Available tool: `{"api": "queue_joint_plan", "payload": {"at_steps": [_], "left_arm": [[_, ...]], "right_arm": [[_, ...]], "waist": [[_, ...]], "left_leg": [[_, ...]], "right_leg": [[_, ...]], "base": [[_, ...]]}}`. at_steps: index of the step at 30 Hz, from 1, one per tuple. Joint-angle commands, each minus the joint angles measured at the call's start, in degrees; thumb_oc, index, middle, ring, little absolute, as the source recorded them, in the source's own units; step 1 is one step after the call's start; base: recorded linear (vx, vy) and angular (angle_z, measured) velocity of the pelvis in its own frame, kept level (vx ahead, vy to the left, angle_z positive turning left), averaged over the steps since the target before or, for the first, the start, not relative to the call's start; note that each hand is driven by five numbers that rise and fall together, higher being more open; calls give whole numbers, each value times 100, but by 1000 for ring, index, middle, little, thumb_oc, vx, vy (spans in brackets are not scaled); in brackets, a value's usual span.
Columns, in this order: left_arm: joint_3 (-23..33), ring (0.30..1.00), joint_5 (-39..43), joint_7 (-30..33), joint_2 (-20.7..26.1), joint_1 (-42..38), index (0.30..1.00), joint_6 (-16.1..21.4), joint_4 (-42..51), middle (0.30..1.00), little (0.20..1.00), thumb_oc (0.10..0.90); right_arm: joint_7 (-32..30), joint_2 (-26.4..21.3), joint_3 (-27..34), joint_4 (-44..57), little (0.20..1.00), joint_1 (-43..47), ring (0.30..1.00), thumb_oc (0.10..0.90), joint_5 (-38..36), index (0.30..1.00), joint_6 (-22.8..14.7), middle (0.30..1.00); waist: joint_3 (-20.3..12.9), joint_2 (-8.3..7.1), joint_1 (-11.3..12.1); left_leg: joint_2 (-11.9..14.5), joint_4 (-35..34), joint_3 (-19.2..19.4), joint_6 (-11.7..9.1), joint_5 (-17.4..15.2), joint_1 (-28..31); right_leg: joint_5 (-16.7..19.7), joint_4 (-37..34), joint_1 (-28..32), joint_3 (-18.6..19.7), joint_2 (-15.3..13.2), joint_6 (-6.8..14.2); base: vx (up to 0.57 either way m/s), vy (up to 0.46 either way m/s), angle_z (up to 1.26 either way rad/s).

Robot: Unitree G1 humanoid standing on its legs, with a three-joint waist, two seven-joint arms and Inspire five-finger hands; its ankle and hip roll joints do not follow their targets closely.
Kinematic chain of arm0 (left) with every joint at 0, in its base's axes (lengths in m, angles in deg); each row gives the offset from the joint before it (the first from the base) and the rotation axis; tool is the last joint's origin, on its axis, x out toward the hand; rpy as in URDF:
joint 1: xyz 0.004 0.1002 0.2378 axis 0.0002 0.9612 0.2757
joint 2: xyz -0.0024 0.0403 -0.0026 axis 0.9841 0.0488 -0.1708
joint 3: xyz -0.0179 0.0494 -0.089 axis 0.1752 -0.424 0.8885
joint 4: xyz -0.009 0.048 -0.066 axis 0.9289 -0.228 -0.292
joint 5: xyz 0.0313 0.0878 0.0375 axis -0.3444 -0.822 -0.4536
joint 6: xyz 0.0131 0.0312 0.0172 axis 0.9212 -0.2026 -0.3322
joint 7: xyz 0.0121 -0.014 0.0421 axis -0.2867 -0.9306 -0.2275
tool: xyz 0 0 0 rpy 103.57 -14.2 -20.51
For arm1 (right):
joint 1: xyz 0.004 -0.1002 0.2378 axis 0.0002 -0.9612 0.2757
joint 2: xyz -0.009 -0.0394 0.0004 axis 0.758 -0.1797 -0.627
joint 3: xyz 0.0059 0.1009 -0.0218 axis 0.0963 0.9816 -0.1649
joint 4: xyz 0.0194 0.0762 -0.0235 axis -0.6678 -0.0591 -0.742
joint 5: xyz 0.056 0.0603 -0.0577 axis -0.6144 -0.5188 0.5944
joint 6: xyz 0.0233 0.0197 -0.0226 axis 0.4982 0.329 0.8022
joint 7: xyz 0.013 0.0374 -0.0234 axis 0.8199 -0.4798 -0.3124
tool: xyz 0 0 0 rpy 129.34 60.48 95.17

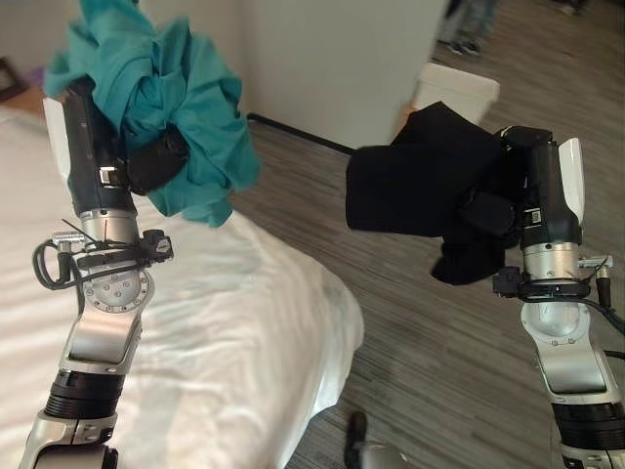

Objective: Pick up bed clothes into laundry basket.

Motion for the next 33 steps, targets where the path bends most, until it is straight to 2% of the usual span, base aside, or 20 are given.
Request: {"api": "queue_joint_plan", "payload": {"at_steps": [1, 2, 8, 9, 12, 16, 17, 18, 20, 21, 22, 23, 25, 26, 27, 28, 29, 30, 32, 33], "left_arm": [[-144, 300, -332, -324, 9, -502, 300, 411, 421, 300, 300, 400], [-283, 300, -364, -414, -274, -378, 300, 328, 372, 300, 300, 400], [-646, 300, -441, -1036, -940, 650, 300, 57, 266, 300, 300, 400], [-651, 300, -447, -1043, -961, 675, 300, 59, 268, 300, 300, 400], [-958, 300, -468, -1297, -1218, 924, 300, -53, -168, 300, 300, 400], [-1009, 300, -329, -1328, -1309, 953, 300, -63, -404, 300, 300, 400], [-993, 300, -320, -1263, -1326, 923, 300, -107, -594, 300, 300, 400], [-864, 300, -333, -1102, -1252, 917, 300, -161, -753, 300, 300, 400], [-803, 300, -349, -1041, -1237, 924, 300, -172, -799, 300, 300, 400], [-670, 300, -360, -956, -1263, 1033, 300, -200, -876, 300, 300, 400], [-668, 300, -361, -958, -1259, 1034, 300, -200, -872, 300, 300, 400], [-636, 300, -336, -973, -1296, 1166, 300, -190, -866, 300, 300, 400], [-550, 300, -367, -1046, -1349, 1404, 300, -193, -732, 300, 300, 400], [-497, 300, -382, -1087, -1390, 1550, 300, -198, -719, 300, 300, 400], [-491, 300, -383, -1091, -1396, 1566, 300, -201, -712, 300, 300, 400], [-488, 300, -349, -1149, -1413, 1692, 300, -208, -746, 300, 300, 400], [-485, 300, -349, -1152, -1419, 1705, 300, -208, -742, 300, 300, 400], [-527, 300, -352, -1199, -1425, 1781, 300, -237, -775, 300, 300, 400], [-526, 300, -370, -1200, -1438, 1798, 300, -248, -801, 300, 300, 400], [-491, 300, -359, -1148, -1418, 1791, 300, -285, -896, 300, 300, 400]], "right_arm": [[-65, -372, 195, 539, 300, 401, 300, 400, 21, 300, -478, 300], [-65, -329, 167, 485, 300, 312, 300, 400, 65, 300, -458, 300], [-68, -366, 155, -302, 300, -131, 300, 400, 349, 300, -172, 300], [-84, -385, 134, -343, 300, -132, 300, 400, 350, 300, -195, 300], [-218, -388, 114, -1500, 300, -529, 300, 400, 450, 300, 80, 300], [-239, -369, 71, -1871, 300, -567, 300, 400, 462, 300, 176, 300], [-259, -395, -77, -2115, 300, -450, 300, 400, 379, 300, 193, 300], [-219, -482, -415, -2272, 300, -233, 300, 400, 384, 300, 237, 300], [-182, -526, -499, -2248, 300, -181, 300, 400, 400, 300, 251, 300], [-72, -597, -650, -2159, 300, -158, 300, 400, 477, 300, 279, 300], [-68, -593, -645, -2150, 300, -160, 300, 400, 478, 300, 286, 300], [5, -639, -711, -2114, 300, -156, 300, 400, 519, 300, 299, 300], [122, -656, -776, -2022, 300, -114, 300, 400, 601, 300, 276, 300], [134, -666, -807, -2030, 300, -12, 300, 400, 598, 300, 209, 300], [133, -671, -818, -2035, 300, -13, 300, 400, 597, 300, 205, 300], [146, -670, -911, -2056, 300, 83, 300, 400, 622, 300, 144, 300], [145, -675, -922, -2062, 300, 81, 300, 400, 621, 300, 141, 300], [171, -628, -1088, -2087, 300, 251, 300, 400, 646, 300, 101, 300], [170, -584, -1158, -2093, 300, 346, 300, 400, 670, 300, 99, 300], [200, -493, -1282, -2047, 300, 529, 300, 400, 687, 300, 107, 300]], "waist": [[-383, 234, -34], [-379, 259, 59], [-346, 178, 227], [-363, 215, 253], [-324, 82, 275], [-308, 63, 272], [-257, 74, 298], [-27, 7, 576], [47, -74, 667], [147, -252, 913], [120, -288, 896], [166, -298, 1027], [178, -253, 1227], [147, -177, 1371], [136, -197, 1395], [66, -10, 1577], [64, -31, 1593], [38, 92, 1806], [35, 65, 1889], [8, 56, 2043]], "left_leg": [[300, -523, -142, 40, 219, -206], [325, -501, 193, 69, 207, -204], [319, -548, 629, 76, 117, -119], [342, -539, 651, 71, 63, -88], [614, -522, 747, -173, -1, 32], [863, -287, 809, -351, 15, 51], [1198, 561, 799, -528, 346, -234], [1640, 2240, 92, -638, 1271, -1046], [1609, 2785, -336, -548, 1379, -1441], [984, 3195, -1010, -309, 982, -1896], [935, 3195, -1003, -277, 1015, -1951], [533, 3234, -1274, -241, 714, -2191], [252, 2913, -1396, -196, 501, -2471], [90, 2118, -1412, -160, 332, -2685], [85, 2037, -1372, -157, 337, -2625], [-188, 1060, -1464, -141, 806, -2891], [-192, 916, -1437, -145, 866, -2807], [-398, 130, -1517, -156, 1398, -3136], [-453, -311, -1338, -231, 1620, -3286], [-337, -401, -780, -242, 1746, -3780]], "right_leg": [[-331, 154, 208, 205, -424, 901], [-319, 259, 302, -39, -632, 925], [-128, 357, 231, -630, -834, 1016], [-159, 377, 239, -603, -811, 1036], [-221, -99, 285, -781, -592, 935], [-305, -304, 381, -702, -382, 839], [-415, -571, 599, -583, -74, 652], [-551, -817, 818, -370, 287, 325], [-607, -857, 848, -323, 321, 237], [-722, -942, 899, 28, 337, 225], [-695, -944, 854, 18, 287, 237], [-767, -962, 952, 248, 342, 270], [-875, -962, 1052, 610, 380, 346], [-1039, -962, 1185, 797, 437, 409], [-1058, -962, 1189, 830, 415, 413], [-1265, -962, 1406, 1016, 702, 369], [-1275, -962, 1413, 1040, 680, 363], [-1525, -962, 1671, 1222, 911, 326], [-1712, -962, 1848, 1339, 913, 315], [-2029, -962, 2235, 1497, 962, 331]], "base": [[-107, -25, -132], [-111, -29, -150], [30, -56, -125], [183, -218, -65], [195, -280, -32], [150, -202, 8], [231, -468, -8], [286, -545, -27], [186, -248, -103], [147, -54, -131], [278, -52, -70], [191, 36, -74], [382, 74, -161], [403, 82, -189], [624, 168, -104], [350, 87, -64], [672, 151, -66], [530, 81, -93], [536, 123, -80], [518, 216, -78]]}}
